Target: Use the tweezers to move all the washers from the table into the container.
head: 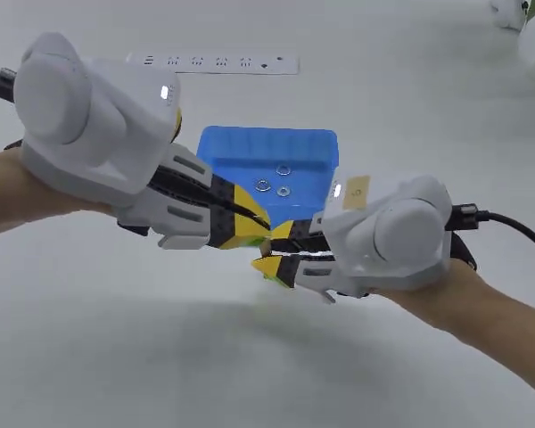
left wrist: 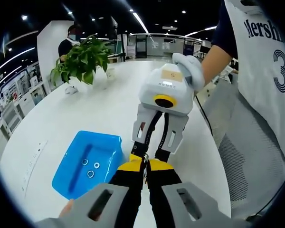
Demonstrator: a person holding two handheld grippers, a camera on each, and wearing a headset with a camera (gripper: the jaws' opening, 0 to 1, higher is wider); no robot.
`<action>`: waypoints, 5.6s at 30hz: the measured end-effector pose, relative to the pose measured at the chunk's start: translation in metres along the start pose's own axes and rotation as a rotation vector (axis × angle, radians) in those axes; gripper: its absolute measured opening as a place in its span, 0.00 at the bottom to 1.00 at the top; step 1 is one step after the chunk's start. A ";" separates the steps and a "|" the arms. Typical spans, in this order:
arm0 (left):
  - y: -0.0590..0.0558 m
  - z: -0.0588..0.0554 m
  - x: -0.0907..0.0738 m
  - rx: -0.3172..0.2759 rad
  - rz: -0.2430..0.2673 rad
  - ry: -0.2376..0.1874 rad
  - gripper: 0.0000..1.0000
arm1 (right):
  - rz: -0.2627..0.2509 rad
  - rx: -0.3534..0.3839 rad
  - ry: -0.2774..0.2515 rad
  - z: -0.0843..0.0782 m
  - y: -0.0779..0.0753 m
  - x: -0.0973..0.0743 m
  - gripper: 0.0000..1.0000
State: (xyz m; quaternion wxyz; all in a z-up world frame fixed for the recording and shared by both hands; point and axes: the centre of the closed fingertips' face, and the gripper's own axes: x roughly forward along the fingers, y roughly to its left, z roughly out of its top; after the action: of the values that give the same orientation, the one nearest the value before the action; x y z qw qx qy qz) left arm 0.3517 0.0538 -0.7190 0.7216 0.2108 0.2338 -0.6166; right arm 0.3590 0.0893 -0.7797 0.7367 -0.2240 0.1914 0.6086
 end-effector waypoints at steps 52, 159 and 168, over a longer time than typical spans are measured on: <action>0.010 0.068 -0.053 0.159 0.059 -0.006 0.06 | -0.074 -0.142 -0.044 0.071 -0.025 -0.044 0.11; -0.035 0.061 0.025 0.015 0.004 -0.077 0.07 | -0.069 -0.078 0.026 -0.008 0.008 -0.076 0.11; -0.021 0.051 0.030 0.026 -0.021 -0.046 0.07 | -0.071 -0.069 0.031 -0.016 -0.003 -0.063 0.11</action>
State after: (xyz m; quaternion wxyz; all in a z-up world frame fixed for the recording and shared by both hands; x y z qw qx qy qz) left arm 0.3386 -0.0030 -0.6967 0.7176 0.2033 0.2113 -0.6318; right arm 0.3498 0.0286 -0.7570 0.7466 -0.2652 0.1739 0.5849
